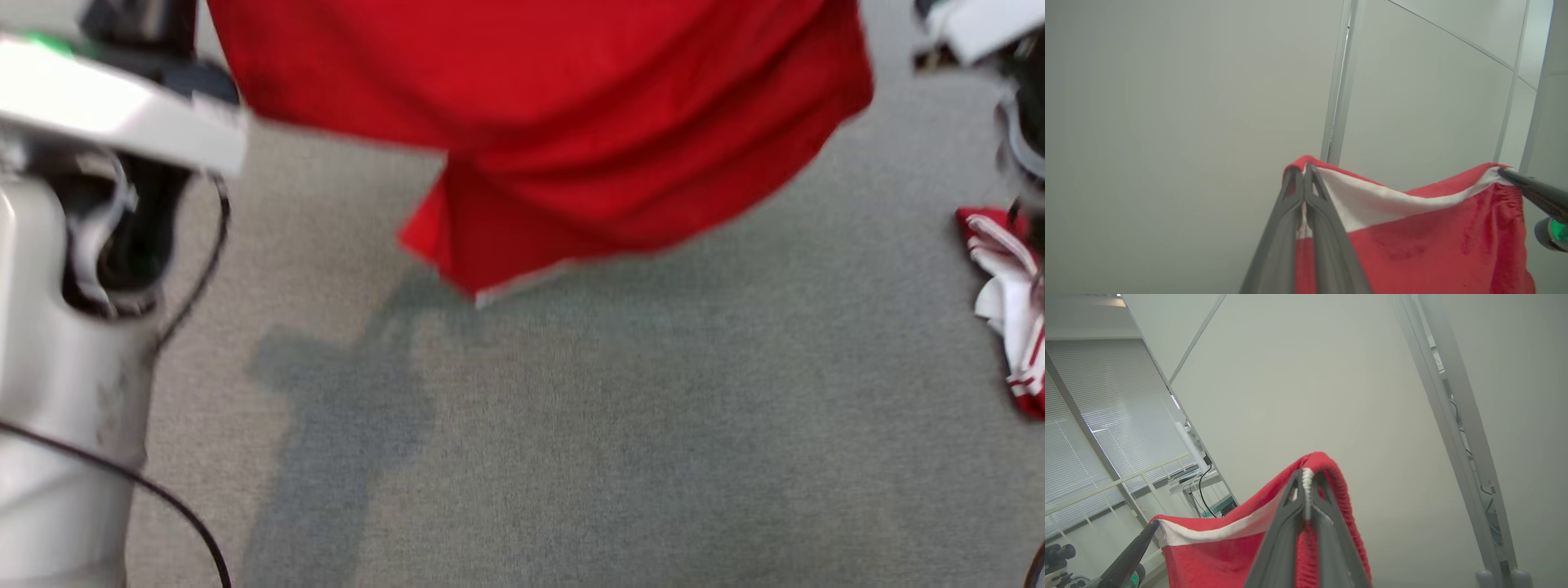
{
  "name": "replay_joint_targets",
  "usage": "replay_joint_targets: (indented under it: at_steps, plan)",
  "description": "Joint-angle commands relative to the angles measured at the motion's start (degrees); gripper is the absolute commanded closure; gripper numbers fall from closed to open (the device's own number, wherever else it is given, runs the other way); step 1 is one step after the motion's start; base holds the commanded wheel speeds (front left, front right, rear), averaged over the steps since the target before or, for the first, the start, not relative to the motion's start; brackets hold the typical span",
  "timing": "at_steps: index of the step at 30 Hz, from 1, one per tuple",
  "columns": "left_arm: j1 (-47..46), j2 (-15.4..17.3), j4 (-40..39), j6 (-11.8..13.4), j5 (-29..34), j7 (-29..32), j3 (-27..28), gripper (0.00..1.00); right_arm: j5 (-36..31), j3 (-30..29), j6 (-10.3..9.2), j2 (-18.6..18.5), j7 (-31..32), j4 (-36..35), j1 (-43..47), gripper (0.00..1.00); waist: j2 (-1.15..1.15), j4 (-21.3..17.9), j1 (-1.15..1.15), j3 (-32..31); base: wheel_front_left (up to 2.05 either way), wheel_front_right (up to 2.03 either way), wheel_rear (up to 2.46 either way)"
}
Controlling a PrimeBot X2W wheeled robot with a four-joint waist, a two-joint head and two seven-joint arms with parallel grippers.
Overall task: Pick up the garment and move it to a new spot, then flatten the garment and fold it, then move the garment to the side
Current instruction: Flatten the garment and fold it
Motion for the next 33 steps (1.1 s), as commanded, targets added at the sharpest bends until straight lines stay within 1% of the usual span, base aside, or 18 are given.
replay_joint_targets:
  at_steps: [1, 3, 5, 6, 7, 10, 11, 12, 15, 21, 26, 30, 33]
  plan:
    - [-3.67, -0.15, 1.38, -0.4, 0.27, 0.19, -0.07, 1.0, -1.33, -0.26, 0.03, 0.08, 0.1, 1.12, -3.29, 1.0, 0.0, 0.27, 0.0, 6.14, 0.0, 0.0, 0.0]
    - [-9.45, -0.97, 4.65, -0.85, 0.12, 0.1, -0.29, 1.0, -3.54, 0.25, 0.03, 0.31, -0.71, 3.26, -8.85, 1.0, 0.0, 0.6, 0.0, 9.73, 0.0, 0.0, 0.0]
    - [-16.04, -2.12, 8.77, -0.78, 0.21, -1.24, 0.3, 1.0, -5.54, 1.06, 0.03, 0.76, -2.26, 5.55, -14.66, 1.0, 0.0, 0.94, 0.0, 12.98, 0.0, 0.0, 0.0]
    - [-22.48, -3.42, 12.75, -0.95, 0.9, -3.95, 0.74, 1.0, -6.7, 1.61, 0.04, 1.48, -5.08, 7.82, -20.26, 1.0, 0.0, 1.17, 0.0, 15.92, 0.0, 0.0, 0.0]
    - [-22.48, -3.42, 12.75, -0.95, 0.9, -3.95, 0.74, 1.0, -6.7, 1.61, 0.04, 1.48, -5.08, 7.82, -20.26, 1.0, 0.0, 1.17, 0.0, 15.92, 0.0, 0.0, 0.0]
    - [-30.77, -5.86, 18.76, -1.54, 1.67, -9.45, 1.1, 1.0, -7.62, 2.28, 0.02, 2.04, -11.46, 11.28, -27.23, 1.0, 0.0, 1.8, 0.0, 19.78, 0.0, 0.0, 0.0]
    - [-33.29, -6.17, 20.51, -1.82, 2.14, -11.29, 1.13, 1.0, -7.55, 2.36, 0.02, 2.35, -13.72, 12.76, -29.02, 1.0, 0.0, 1.95, 0.0, 21.12, 0.0, 0.0, 0.0]
    - [-36.68, -7.49, 24.27, -2.7, 2.19, -15.55, 1.35, 1.0, -7.1, 3.33, 0.03, 3.07, -18.04, 15.78, -31.08, 1.0, 0.0, 2.34, 0.0, 22.63, 0.0, 0.0, 0.0]
    - [-40.16, -8.84, 28.49, -3.79, 1.98, -19.18, 2.02, 1.0, -5.46, 5.19, 0.03, 3.31, -21.48, 19.98, -32.82, 1.0, 0.0, 2.82, 0.0, 24.25, 0.0, 0.0, 0.0]
    - [-39.04, -10.98, 34.86, -5.79, 1.17, -20.77, 1.03, 1.0, -1.69, 10.88, 0.03, 2.07, -23.58, 25.72, -30.22, 1.0, 0.0, 3.98, 0.0, 26.97, 0.0, 0.0, 0.0]
    - [-34.93, -11.59, 35.78, -6.54, 1.6, -20.82, 0.12, 1.0, 1.12, 15.72, 0.04, 0.44, -23.7, 28.36, -26.93, 1.0, 0.0, 5.07, 0.0, 28.17, 0.0, 0.0, 0.0]
    - [-31.39, -11.79, 36.43, -6.86, 2.13, -20.84, -1.36, 1.0, 4.97, 18.32, 0.03, -0.42, -23.49, 28.14, -23.65, 1.0, 0.0, 5.48, 0.0, 27.78, 0.0, 0.0, 0.0]
    - [-28.12, -11.8, 36.11, -6.81, 1.09, -20.84, -3.64, 1.0, 7.96, 20.26, 0.03, -1.29, -23.22, 26.91, -20.46, 1.0, 0.0, 5.64, 0.0, 26.89, 0.0, 0.0, 0.0]
